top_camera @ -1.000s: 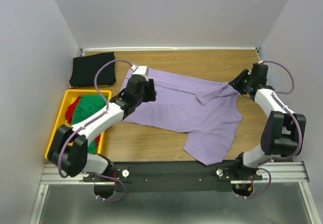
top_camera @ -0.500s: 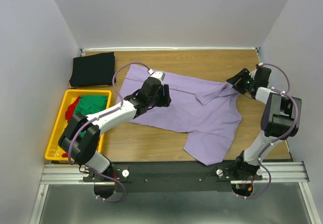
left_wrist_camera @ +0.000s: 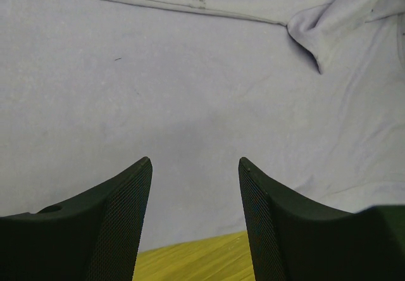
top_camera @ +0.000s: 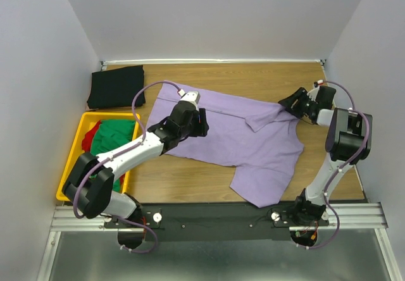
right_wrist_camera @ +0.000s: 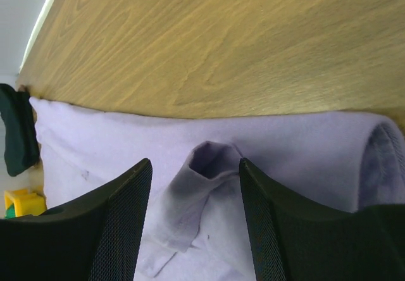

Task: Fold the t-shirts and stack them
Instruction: Fold the tshirt

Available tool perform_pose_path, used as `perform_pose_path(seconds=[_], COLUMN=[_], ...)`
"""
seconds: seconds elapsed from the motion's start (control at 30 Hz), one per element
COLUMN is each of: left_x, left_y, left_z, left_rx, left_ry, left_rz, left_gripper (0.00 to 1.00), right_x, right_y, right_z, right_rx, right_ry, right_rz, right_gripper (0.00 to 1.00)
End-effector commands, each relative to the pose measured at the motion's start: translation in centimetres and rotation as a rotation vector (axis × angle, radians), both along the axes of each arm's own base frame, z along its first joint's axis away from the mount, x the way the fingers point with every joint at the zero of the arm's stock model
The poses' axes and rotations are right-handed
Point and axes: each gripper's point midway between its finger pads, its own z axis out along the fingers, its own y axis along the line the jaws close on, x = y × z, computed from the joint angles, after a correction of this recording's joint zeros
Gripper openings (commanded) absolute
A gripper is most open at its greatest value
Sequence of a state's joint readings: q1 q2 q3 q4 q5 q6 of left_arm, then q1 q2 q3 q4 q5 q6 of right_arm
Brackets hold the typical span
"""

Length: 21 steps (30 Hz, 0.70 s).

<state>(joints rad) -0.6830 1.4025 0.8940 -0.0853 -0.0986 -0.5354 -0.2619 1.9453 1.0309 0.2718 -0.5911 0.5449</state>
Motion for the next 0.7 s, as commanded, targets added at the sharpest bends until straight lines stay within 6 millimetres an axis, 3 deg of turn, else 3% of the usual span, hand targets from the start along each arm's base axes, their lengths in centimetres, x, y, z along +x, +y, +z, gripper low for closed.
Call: perform_pose_path(seconds=[0.0,0.33,0.5,0.67], left_x=[-0.4,-0.7,-1.1,-1.3], left_y=[0.8,0.8,1.0,0.9], left_z=[-0.4,-0.1,0.0,0.1], left_rx=[0.022,0.012,-0.002,-0.011], left_ry=[-0.003,-0.007,-0.008,-0.007], left_rz=[0.020,0.018,0.020,0.011], left_gripper=[0.65,0.65,0.65,0.65], right_x=[1.1,-1.2,-3.3,-5.6], right_y=[0.9,1.4,1.7,1.7], right_z=[1.6,3.9,4.2,4.4], right_rx=[0.020,0.008,-0.002,-0.002], right_ry=[-0.086,-0.099,-0.078,-0.019], right_rz=[0.084,0.081,0.065,0.020], right_gripper=[0.62,0.46,0.35,0.32])
